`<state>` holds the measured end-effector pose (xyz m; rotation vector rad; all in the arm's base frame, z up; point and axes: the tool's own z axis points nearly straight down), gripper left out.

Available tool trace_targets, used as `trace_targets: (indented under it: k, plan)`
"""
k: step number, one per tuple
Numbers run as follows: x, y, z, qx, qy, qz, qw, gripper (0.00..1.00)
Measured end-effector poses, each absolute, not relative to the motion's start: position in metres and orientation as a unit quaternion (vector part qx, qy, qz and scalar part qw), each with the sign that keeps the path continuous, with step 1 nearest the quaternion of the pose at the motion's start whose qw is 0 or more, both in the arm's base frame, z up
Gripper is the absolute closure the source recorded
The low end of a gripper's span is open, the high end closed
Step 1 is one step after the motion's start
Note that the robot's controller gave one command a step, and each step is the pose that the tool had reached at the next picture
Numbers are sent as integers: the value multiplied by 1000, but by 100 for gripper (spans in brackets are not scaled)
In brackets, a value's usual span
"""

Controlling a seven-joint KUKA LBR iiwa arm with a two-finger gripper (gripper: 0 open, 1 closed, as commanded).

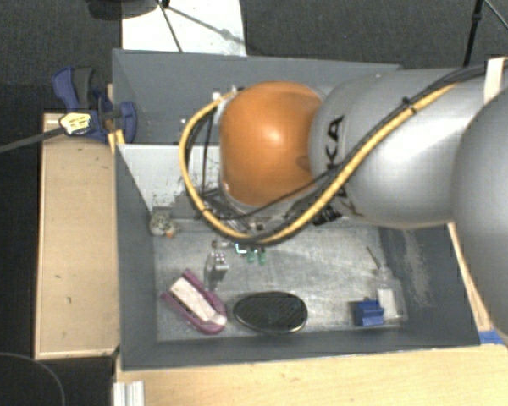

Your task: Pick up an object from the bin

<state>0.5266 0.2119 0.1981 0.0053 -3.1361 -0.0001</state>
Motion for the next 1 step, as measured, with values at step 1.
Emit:
trace_targets:
  k: [1]
  plan:
    - [506, 195, 92, 93, -996, -2, -5, 0]
